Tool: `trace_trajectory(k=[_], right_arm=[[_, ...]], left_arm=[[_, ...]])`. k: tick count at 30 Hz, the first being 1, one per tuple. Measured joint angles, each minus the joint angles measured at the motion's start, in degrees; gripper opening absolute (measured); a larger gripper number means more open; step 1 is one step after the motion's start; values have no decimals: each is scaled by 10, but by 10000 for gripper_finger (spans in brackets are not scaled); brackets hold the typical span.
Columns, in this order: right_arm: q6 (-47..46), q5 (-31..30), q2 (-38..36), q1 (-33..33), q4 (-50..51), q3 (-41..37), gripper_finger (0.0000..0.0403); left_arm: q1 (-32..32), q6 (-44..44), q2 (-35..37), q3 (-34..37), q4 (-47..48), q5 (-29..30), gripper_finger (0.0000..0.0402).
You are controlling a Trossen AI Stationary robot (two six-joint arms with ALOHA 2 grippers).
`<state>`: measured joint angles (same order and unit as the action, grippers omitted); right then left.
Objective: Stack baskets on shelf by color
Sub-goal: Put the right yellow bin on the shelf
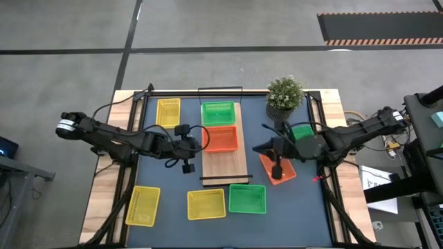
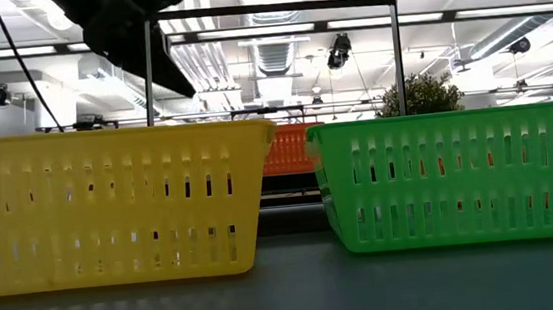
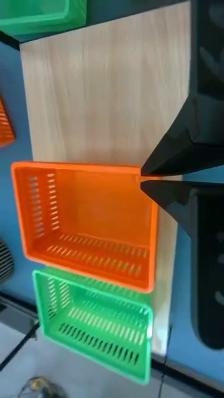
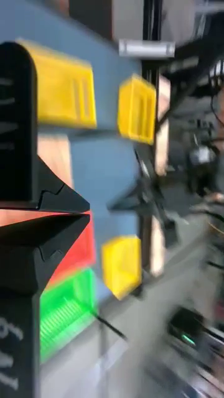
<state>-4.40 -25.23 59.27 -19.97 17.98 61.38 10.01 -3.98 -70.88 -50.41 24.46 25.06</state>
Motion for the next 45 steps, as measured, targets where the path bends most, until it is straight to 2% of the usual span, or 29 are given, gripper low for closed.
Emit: trace_trajectory(k=[8,12,13,15,20,25,32,38,41,45], right_arm=[[-302,15,68,-80,277,118,9],[-463,122,133,-87,456,185,9],[-486,152,149,-87,489,194,9],[-473,193,177,-100,520,199,9],[-361,211,239,-165,477,190,9],[-352,186,287,-172,398,191,18],[-350,187,344,-173,301,190,80],[-350,186,376,-173,291,190,138],[-350,184,385,-173,287,190,154],[-317,132,383,-173,227,189,159]], left_arm=[[0,29,25,2,0,66,6],[0,29,35,1,0,80,6],[0,29,37,1,0,81,6],[0,29,42,2,0,81,6],[3,29,44,6,1,80,6],[4,29,43,10,1,80,6],[6,29,43,12,1,80,6],[11,28,43,12,1,80,6],[21,22,43,13,1,80,6],[36,14,43,13,0,79,6]])
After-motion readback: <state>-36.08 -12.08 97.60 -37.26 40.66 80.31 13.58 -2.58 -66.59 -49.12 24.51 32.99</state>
